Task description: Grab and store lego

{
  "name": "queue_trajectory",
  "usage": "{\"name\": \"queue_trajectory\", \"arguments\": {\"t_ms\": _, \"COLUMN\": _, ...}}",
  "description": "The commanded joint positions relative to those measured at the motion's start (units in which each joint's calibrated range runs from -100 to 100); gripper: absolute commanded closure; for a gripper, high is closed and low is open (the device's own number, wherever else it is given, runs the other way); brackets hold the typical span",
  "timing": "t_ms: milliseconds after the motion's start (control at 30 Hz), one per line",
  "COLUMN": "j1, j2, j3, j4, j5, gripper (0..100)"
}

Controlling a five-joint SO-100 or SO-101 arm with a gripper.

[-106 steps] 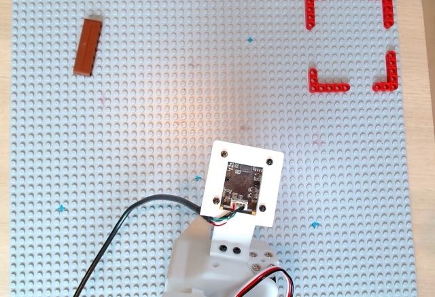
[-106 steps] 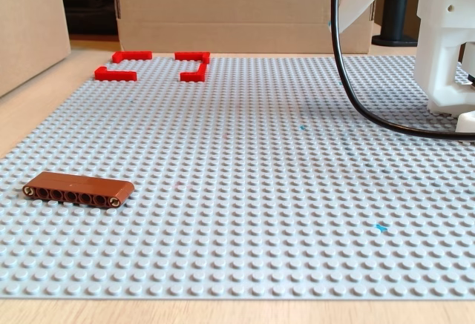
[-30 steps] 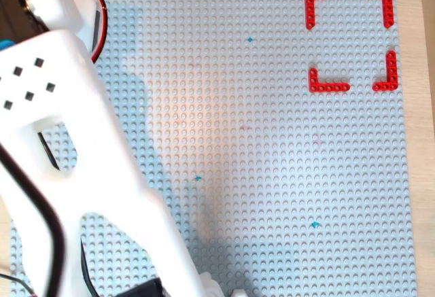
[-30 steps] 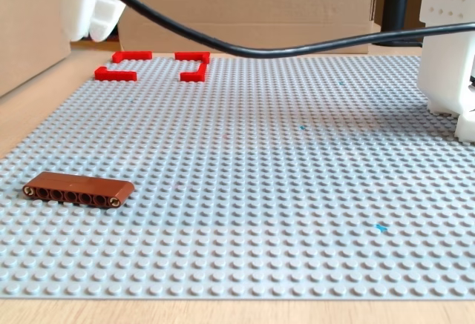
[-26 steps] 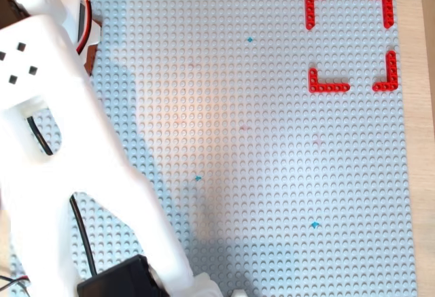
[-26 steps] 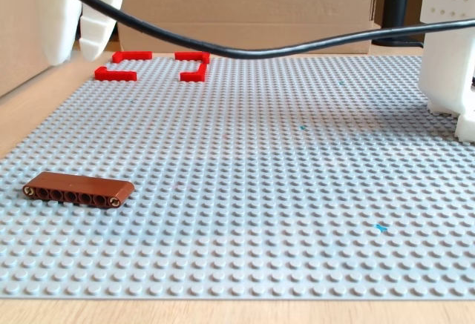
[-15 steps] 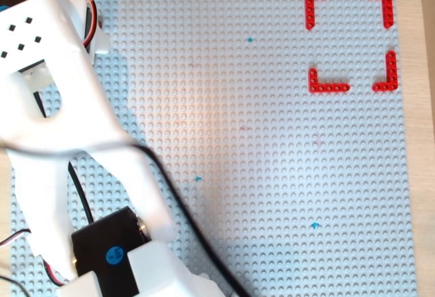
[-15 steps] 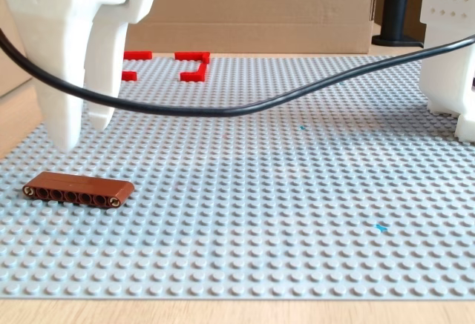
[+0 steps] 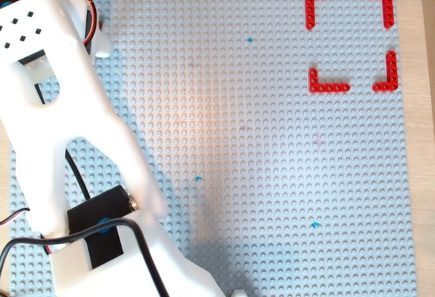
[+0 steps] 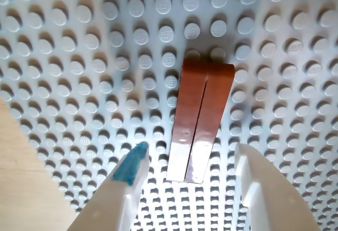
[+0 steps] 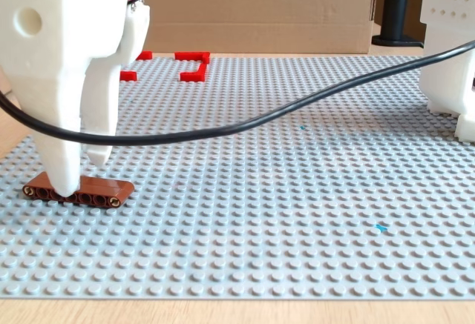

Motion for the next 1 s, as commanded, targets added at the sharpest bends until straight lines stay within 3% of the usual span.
{"name": "queue_trajectory", "arguments": {"t_ms": 0, "j1": 0.0, "j2": 0.14, "j3": -3.61, "j4": -1.86, "j5": -0.16, "gripper": 81}}
{"name": "queue_trajectory", "arguments": {"t_ms": 367, "j1": 0.07, "j2": 3.11, "j3": -3.7, "j4": -3.6, "j5": -0.01, "gripper": 82}}
{"name": "queue_trajectory", "arguments": {"t_ms": 600, "j1": 0.07, "j2": 3.28, "j3": -3.61, "j4": -3.34, "j5": 0.25, "gripper": 100}}
{"name": "queue_trajectory", "arguments": {"t_ms": 967, "j1": 0.07, "j2": 2.51, "j3": -3.61, "j4": -3.17, "j5": 0.2, "gripper": 98}}
